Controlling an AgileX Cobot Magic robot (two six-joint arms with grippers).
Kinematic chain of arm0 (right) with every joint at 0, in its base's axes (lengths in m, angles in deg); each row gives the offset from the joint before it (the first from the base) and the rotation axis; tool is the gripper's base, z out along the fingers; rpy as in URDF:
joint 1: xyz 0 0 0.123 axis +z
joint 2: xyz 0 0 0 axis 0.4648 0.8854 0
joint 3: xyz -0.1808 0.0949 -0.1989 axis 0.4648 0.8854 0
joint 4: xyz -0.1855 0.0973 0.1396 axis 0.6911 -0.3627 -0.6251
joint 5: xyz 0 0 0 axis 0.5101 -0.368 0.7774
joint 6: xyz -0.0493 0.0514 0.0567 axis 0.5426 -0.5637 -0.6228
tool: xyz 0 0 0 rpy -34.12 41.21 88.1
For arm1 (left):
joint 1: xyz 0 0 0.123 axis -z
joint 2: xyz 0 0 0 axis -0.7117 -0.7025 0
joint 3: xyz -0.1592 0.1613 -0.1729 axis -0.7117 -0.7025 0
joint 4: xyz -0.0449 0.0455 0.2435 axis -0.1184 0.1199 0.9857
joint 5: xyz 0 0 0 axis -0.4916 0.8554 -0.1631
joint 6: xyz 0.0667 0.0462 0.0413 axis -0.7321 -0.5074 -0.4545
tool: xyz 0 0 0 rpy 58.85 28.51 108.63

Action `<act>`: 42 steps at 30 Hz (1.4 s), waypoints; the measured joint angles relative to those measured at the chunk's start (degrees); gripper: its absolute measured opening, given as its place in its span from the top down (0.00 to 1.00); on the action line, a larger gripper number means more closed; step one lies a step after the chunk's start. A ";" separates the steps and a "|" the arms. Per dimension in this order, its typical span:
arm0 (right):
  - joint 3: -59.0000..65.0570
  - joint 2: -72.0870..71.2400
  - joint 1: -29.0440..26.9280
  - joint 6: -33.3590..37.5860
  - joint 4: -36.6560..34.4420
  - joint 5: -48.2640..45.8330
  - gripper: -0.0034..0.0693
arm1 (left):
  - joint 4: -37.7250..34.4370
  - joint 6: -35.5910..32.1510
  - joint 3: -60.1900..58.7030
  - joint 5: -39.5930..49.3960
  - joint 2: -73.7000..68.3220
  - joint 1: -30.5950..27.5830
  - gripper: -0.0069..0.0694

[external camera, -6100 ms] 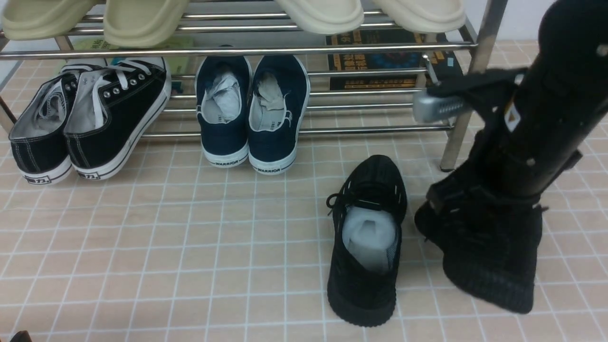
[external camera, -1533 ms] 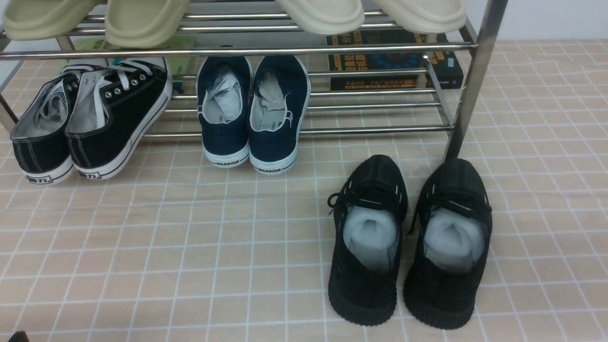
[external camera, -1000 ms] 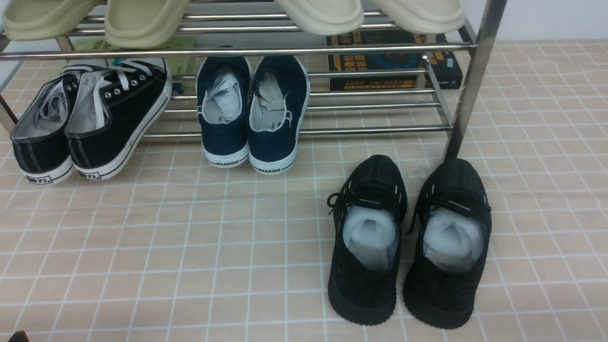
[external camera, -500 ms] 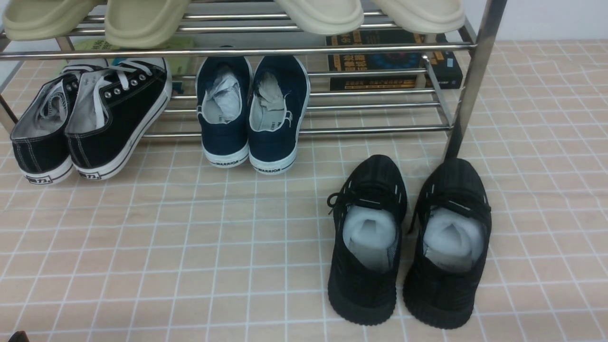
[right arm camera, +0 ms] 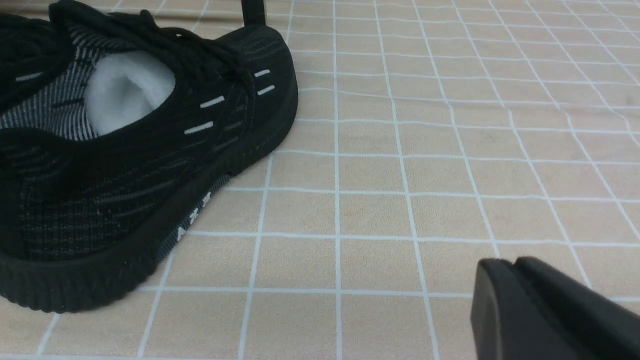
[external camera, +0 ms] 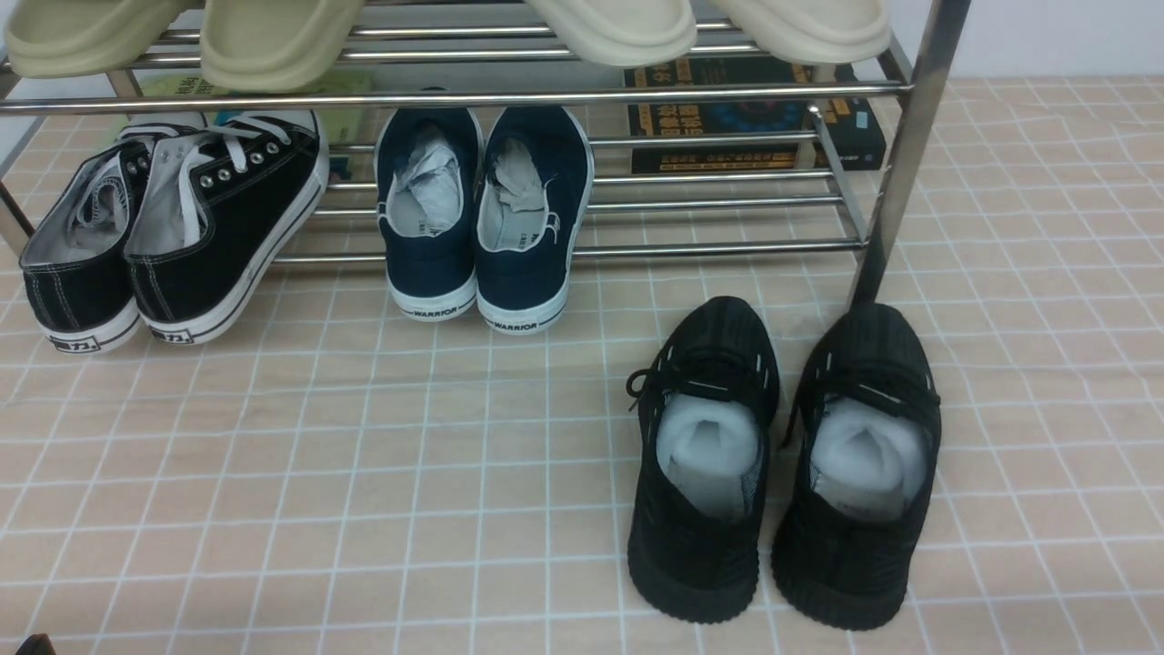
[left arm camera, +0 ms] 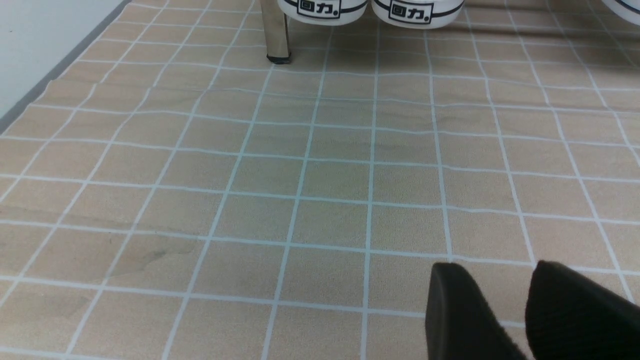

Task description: Take the shoes off the shelf from the light coffee tablecloth by hand.

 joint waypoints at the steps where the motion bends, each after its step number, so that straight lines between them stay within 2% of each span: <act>1: 0.00 0.00 0.00 0.00 0.00 0.00 0.88 | 0.02 0.00 0.00 0.00 0.00 0.00 0.60; 42: 0.00 0.00 0.00 -0.01 0.00 0.00 0.84 | 0.02 0.00 0.00 0.05 0.00 0.00 0.60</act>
